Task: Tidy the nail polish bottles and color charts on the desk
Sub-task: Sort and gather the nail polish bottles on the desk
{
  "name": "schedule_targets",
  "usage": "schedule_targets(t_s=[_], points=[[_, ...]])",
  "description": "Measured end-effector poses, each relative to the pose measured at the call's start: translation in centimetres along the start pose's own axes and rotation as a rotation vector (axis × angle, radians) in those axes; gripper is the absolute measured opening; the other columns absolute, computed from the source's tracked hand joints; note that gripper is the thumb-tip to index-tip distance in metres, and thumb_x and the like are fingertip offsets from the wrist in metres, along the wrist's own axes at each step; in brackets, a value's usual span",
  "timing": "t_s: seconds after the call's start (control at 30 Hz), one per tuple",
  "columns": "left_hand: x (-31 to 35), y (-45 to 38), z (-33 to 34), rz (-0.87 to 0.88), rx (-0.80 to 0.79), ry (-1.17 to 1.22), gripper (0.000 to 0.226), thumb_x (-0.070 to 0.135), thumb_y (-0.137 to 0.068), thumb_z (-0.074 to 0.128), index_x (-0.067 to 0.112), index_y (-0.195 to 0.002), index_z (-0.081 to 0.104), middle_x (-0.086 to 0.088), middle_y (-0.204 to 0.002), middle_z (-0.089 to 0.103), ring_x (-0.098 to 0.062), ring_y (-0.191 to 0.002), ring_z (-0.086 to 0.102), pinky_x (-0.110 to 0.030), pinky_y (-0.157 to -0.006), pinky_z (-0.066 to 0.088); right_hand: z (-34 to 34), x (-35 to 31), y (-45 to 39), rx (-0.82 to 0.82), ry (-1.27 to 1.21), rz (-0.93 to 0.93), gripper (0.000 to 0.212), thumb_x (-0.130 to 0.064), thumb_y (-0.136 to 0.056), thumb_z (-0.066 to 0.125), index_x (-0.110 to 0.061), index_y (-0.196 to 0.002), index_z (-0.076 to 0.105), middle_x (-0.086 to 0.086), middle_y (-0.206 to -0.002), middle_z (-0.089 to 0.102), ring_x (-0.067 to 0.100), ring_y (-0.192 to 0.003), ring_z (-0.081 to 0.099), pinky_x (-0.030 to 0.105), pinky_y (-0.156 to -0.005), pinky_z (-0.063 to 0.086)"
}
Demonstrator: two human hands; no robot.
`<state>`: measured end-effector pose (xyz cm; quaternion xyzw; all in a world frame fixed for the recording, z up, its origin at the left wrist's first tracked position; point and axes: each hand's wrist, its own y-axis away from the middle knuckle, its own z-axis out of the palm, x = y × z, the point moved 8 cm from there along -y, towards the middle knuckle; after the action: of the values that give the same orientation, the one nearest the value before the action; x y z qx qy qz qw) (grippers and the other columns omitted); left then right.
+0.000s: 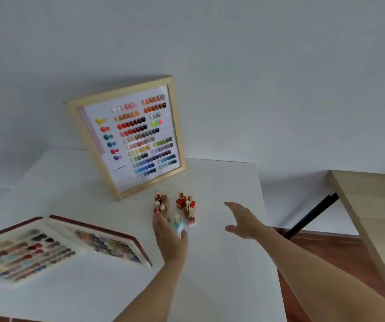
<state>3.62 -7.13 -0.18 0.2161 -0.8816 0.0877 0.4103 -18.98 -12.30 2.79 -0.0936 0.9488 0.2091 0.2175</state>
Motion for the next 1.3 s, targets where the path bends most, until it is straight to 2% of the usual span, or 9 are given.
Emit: schedule_targets(t_s=[0.13,0.3,0.5,0.7,0.87,1.07,1.23,1.3], points=[[-1.7,-0.1,1.0,-0.073,-0.001,0.078,0.094,0.007,-0.076,0.074,0.005,-0.147,0.013,-0.018,-0.154,0.022,-0.034,-0.141,0.028,-0.049,-0.110,0.039,1.2,-0.1,-1.2,0.038,-0.095,0.027,0.071,-0.023,-0.083,0.067,-0.024,-0.143,0.027,0.008,-0.140,0.041,0.026,-0.131,0.037,0.034,-0.105,0.032],[-3.3,-0.5,1.6,-0.162,0.028,0.147,0.085,0.005,-0.071,0.078,0.005,-0.139,0.027,-0.018,-0.140,0.034,-0.034,-0.127,0.045,-0.044,-0.100,0.049,3.7,-1.2,-3.4,-0.020,-0.127,0.003,0.073,-0.022,-0.080,0.070,-0.034,-0.138,0.029,0.009,-0.127,0.049,0.024,-0.121,0.046,0.035,-0.099,0.038],[-3.6,-1.0,2.4,-0.240,0.035,0.186,0.079,0.009,-0.071,0.080,0.005,-0.135,0.035,-0.015,-0.136,0.041,-0.030,-0.121,0.052,-0.036,-0.098,0.050,4.7,-3.3,-6.8,-0.077,-0.101,-0.100,0.079,-0.022,-0.079,0.072,-0.042,-0.137,0.023,0.007,-0.122,0.053,0.021,-0.110,0.051,0.034,-0.093,0.043],[-3.3,-1.5,3.0,-0.261,0.052,0.181,0.073,0.013,-0.072,0.079,0.006,-0.133,0.039,-0.012,-0.131,0.049,-0.026,-0.118,0.054,-0.024,-0.094,0.044,5.7,-4.8,-9.4,-0.178,-0.030,-0.214,0.083,-0.023,-0.080,0.072,-0.037,-0.143,0.021,0.006,-0.120,0.057,0.014,-0.087,0.056,0.023,-0.078,0.043],[-3.3,-1.8,3.1,-0.242,0.065,0.154,0.058,0.015,-0.076,0.076,0.006,-0.126,0.048,-0.011,-0.119,0.056,-0.024,-0.106,0.058,-0.021,-0.085,0.043,6.4,-5.4,-10.8,-0.227,0.013,-0.252,0.082,-0.024,-0.079,0.072,-0.033,-0.145,0.023,0.006,-0.115,0.062,0.024,-0.100,0.059,0.037,-0.091,0.048],[-3.0,-1.9,2.7,-0.162,0.055,0.092,0.047,0.014,-0.079,0.072,0.004,-0.121,0.053,-0.011,-0.112,0.057,-0.023,-0.100,0.058,-0.024,-0.083,0.046,7.2,-6.3,-11.5,-0.215,0.048,-0.311,0.066,-0.022,-0.077,0.072,-0.029,-0.133,0.038,0.010,-0.109,0.062,0.028,-0.101,0.055,0.033,-0.081,0.042],[-2.7,-1.9,2.9,-0.105,0.009,0.079,0.044,0.009,-0.080,0.071,0.005,-0.119,0.053,-0.012,-0.115,0.054,-0.024,-0.101,0.058,-0.031,-0.088,0.052,7.8,-6.0,-11.6,-0.236,0.071,-0.308,0.068,-0.021,-0.074,0.073,-0.028,-0.132,0.038,0.011,-0.110,0.055,0.028,-0.100,0.052,0.033,-0.078,0.042],[-2.6,-2.0,3.0,-0.089,-0.003,0.077,0.044,0.009,-0.079,0.072,0.005,-0.118,0.053,-0.012,-0.116,0.053,-0.023,-0.101,0.058,-0.030,-0.089,0.052,8.1,-5.7,-11.3,-0.249,0.066,-0.303,0.066,-0.024,-0.074,0.073,-0.027,-0.130,0.038,0.011,-0.107,0.053,0.028,-0.097,0.052,0.032,-0.076,0.041]])
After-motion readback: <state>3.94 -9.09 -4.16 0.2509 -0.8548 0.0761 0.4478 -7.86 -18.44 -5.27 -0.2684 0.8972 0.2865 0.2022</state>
